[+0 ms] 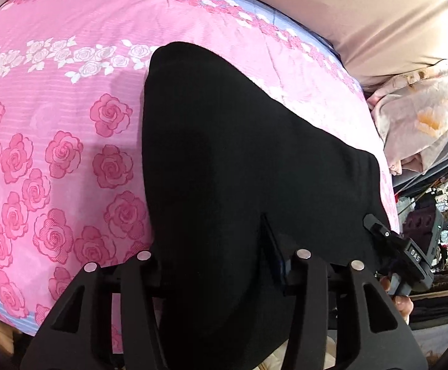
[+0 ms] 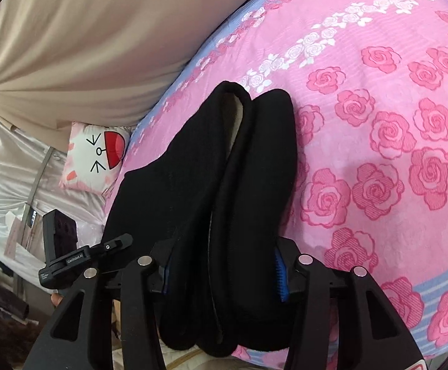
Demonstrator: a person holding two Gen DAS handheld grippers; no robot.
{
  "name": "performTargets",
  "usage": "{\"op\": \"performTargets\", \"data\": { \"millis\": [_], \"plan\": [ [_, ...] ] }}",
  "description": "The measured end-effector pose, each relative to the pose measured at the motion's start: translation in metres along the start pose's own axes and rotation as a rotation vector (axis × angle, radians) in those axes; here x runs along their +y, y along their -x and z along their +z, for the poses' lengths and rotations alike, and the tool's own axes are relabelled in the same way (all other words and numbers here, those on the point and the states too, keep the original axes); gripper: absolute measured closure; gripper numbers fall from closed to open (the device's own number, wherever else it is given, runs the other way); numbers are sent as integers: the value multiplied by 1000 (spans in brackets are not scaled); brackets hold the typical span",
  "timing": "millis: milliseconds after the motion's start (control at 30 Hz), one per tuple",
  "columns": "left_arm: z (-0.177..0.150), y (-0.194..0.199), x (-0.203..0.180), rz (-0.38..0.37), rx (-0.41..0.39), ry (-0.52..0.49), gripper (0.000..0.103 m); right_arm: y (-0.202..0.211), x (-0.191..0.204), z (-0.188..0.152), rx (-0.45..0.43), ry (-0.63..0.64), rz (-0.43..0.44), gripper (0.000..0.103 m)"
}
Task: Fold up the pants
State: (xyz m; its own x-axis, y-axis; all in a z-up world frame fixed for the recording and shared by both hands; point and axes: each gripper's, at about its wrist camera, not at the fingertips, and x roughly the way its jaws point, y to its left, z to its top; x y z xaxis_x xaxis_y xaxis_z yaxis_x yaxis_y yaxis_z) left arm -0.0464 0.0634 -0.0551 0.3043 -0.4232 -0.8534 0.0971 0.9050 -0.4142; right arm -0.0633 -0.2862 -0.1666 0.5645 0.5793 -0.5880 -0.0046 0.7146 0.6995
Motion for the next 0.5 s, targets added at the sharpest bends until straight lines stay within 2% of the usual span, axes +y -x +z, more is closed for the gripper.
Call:
{"op": "performTargets", "data": {
  "millis": [100, 300, 500],
  "plan": [
    [2, 11, -12, 28, -28, -46, 67, 5, 13, -2, -38, 44, -24, 62],
    [7, 35, -35, 37, -92, -124, 68, 25, 55, 2, -100, 155, -4, 64],
    [14, 67, -53, 75, -201, -191, 68, 40, 89, 10, -148, 249, 16, 64]
  ]
}}
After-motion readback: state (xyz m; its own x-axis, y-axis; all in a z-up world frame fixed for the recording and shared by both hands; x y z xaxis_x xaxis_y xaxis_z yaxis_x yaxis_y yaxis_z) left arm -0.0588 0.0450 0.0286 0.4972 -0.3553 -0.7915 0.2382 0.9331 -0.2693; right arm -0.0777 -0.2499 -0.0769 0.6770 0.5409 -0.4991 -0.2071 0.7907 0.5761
